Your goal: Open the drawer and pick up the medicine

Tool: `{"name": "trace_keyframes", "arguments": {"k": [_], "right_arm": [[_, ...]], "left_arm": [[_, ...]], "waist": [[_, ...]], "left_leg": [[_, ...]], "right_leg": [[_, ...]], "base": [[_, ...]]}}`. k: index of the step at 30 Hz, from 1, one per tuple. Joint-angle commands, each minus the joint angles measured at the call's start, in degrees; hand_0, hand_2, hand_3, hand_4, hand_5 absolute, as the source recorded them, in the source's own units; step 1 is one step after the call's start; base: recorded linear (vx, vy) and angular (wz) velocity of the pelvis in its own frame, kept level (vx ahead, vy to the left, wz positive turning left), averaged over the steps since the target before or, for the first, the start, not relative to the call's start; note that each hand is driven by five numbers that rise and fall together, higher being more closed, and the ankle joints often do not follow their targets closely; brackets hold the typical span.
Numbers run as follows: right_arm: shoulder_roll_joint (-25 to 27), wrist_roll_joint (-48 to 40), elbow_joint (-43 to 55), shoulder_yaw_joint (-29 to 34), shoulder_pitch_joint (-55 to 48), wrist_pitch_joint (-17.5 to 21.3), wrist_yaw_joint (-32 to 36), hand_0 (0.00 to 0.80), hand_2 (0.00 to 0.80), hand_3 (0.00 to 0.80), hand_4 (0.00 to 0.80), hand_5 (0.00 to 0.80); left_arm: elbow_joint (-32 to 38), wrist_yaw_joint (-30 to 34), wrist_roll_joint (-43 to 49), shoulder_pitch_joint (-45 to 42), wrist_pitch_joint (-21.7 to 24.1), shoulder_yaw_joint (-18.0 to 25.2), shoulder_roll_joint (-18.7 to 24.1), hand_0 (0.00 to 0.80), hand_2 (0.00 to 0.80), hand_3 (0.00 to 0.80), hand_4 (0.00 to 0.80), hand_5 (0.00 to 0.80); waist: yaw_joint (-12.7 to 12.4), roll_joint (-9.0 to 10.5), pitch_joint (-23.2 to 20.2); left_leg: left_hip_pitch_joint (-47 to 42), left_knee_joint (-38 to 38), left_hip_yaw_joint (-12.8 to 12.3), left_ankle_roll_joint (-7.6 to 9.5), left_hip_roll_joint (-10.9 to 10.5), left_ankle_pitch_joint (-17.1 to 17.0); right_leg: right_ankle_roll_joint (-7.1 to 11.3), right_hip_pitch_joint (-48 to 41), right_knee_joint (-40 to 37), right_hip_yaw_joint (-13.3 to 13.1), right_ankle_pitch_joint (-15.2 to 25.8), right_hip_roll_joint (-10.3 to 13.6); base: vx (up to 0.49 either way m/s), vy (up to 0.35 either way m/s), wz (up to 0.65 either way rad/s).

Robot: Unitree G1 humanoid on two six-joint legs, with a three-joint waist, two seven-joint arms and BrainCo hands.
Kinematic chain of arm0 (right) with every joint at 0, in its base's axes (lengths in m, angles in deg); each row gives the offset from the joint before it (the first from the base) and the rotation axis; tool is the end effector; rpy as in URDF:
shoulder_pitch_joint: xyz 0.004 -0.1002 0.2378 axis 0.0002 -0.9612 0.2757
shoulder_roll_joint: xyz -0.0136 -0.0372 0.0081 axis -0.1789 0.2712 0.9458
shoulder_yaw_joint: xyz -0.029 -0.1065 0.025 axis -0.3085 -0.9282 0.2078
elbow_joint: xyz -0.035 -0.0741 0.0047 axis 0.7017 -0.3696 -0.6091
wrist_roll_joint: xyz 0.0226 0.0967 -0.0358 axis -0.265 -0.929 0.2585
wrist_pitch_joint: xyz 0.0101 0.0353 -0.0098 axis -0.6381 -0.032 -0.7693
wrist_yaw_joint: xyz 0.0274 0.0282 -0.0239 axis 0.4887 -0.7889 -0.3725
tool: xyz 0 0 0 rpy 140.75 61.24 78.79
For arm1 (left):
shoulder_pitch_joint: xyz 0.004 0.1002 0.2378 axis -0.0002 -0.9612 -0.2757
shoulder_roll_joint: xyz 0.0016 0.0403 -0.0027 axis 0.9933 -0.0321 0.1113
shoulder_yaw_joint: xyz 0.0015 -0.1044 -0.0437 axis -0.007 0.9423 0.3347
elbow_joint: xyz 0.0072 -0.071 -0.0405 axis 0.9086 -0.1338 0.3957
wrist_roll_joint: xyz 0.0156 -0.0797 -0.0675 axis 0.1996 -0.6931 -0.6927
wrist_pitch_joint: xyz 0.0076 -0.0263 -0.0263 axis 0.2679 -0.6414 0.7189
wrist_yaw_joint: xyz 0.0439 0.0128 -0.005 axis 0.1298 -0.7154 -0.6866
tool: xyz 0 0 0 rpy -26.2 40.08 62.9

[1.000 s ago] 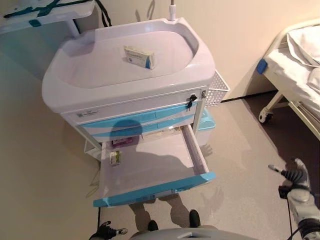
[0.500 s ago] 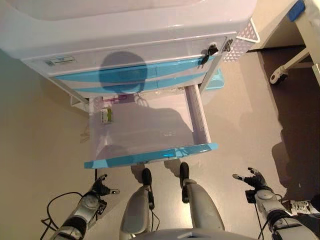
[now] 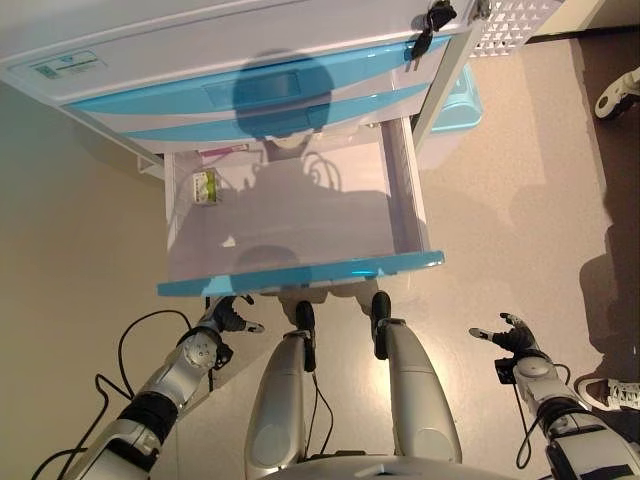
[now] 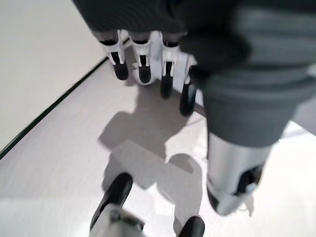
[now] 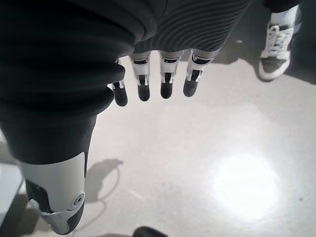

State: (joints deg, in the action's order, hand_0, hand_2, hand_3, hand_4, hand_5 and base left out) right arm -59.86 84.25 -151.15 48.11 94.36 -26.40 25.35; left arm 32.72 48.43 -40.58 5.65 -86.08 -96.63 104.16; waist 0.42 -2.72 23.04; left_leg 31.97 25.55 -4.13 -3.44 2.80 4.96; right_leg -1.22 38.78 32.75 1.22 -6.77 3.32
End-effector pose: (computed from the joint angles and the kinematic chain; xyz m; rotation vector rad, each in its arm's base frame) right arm 0.1852 -0.3028 -0.0564 -0.5067 0.7516 -0.3884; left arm 0.2274 0.2394 -0.0076 0.9282 0.3460 -0.1975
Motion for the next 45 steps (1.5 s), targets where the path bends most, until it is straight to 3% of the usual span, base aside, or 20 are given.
{"name": "trace_keyframes", "arguments": {"k": [1,6,12,19,20,22,27,36,45], "right_arm": [[2.0,0.7,-1.6,-1.8,-3.2,-1.2,-0.2,0.000,0.000,0.000,0.000,0.000],[1.3,0.8,-2.1,-2.6,-2.8,-1.4,0.5,0.000,0.000,0.000,0.000,0.000],[1.1,0.7,-1.8,-4.2,-2.5,-1.7,1.3,0.000,0.000,0.000,0.000,0.000],[0.7,0.3,-2.8,-7.2,-0.8,-1.6,2.3,0.000,0.000,0.000,0.000,0.000],[0.7,0.2,-2.8,-7.7,-0.7,-1.6,2.4,0.000,0.000,0.000,0.000,0.000],[0.5,-0.3,-2.5,-9.0,-0.3,-1.2,2.4,0.000,0.000,0.000,0.000,0.000],[-0.2,-1.0,-2.9,-10.4,-0.3,-0.9,2.4,0.000,0.000,0.000,0.000,0.000],[-1.5,-1.3,-2.8,-11.8,-1.3,-0.3,2.1,0.000,0.000,0.000,0.000,0.000],[-2.9,-1.2,-2.9,-12.7,-1.8,0.0,2.0,0.000,0.000,0.000,0.000,0.000]], "left_arm": [[5.5,-1.4,5.1,4.6,0.5,2.8,3.5,0.000,0.000,0.000,0.000,0.000],[4.5,-2.3,6.7,10.2,-0.3,2.0,4.4,0.000,0.000,0.000,0.000,0.000],[0.3,-1.7,7.4,19.5,-1.7,-0.3,8.7,0.000,0.000,0.000,0.000,0.000],[-12.2,-1.9,5.4,32.3,-2.0,-6.2,11.0,0.000,0.000,0.000,0.000,0.000],[-14.5,-1.8,4.9,33.9,-2.0,-7.1,11.1,0.000,0.000,0.000,0.000,0.000],[-22.0,-1.9,4.0,39.2,-2.0,-9.4,11.4,0.000,0.000,0.000,0.000,0.000],[-29.1,-1.8,3.1,45.0,-2.0,-11.8,12.1,0.000,0.000,0.000,0.000,0.000],[-32.2,-3.1,6.2,49.9,-2.6,-14.2,13.2,0.000,0.000,0.000,0.000,0.000],[-30.3,-6.1,6.2,49.0,-2.8,-11.9,13.8,0.000,0.000,0.000,0.000,0.000]], "waist": [[0.4,0.67,-1.9],[0.6,0.93,-1.3],[1.3,1.18,-0.8],[2.2,1.65,-0.9],[2.2,1.51,-1.0],[2.9,1.90,-1.2],[3.6,2.59,-1.8],[3.9,3.36,-3.0],[3.5,3.83,-3.5]], "left_leg": [[1.0,4.8,-0.9,5.14,-3.2,4.7],[1.3,5.3,-1.1,5.29,-3.1,5.1],[1.9,6.3,-1.8,5.49,-2.8,5.5],[3.1,6.8,-2.2,5.60,-2.6,5.5],[2.5,7.4,-1.8,5.31,-2.5,7.3],[3.4,8.0,-2.0,5.33,-2.2,7.4],[4.5,8.9,-2.6,5.44,-1.6,7.8],[5.1,9.0,-3.1,5.50,-1.2,8.1],[4.6,8.6,-3.4,5.71,-1.2,8.2]], "right_leg": [[2.27,-3.5,-2.6,0.6,-0.2,-0.8],[2.25,-2.9,-2.3,0.3,-0.2,-1.0],[2.24,-2.3,-2.0,-0.2,-0.1,-1.0],[2.34,-1.1,-2.1,-0.7,0.6,-1.3],[2.66,-1.5,-1.4,-1.0,-1.0,-1.5],[2.69,-0.6,-1.2,-1.2,-0.8,-1.8],[2.75,0.4,-1.0,-1.9,-0.4,-2.2],[3.08,0.8,-2.1,-2.6,0.4,-2.6],[3.41,0.5,-3.0,-3.0,1.0,-2.7]], "base": [[0.000,0.000,0.00],[0.000,0.000,0.00],[0.000,0.000,0.00],[0.010,0.012,-0.02],[0.080,0.027,-0.02],[0.028,0.033,-0.14],[-0.007,0.020,-0.08],[0.001,0.020,-0.09],[0.001,0.010,-0.02]]}}
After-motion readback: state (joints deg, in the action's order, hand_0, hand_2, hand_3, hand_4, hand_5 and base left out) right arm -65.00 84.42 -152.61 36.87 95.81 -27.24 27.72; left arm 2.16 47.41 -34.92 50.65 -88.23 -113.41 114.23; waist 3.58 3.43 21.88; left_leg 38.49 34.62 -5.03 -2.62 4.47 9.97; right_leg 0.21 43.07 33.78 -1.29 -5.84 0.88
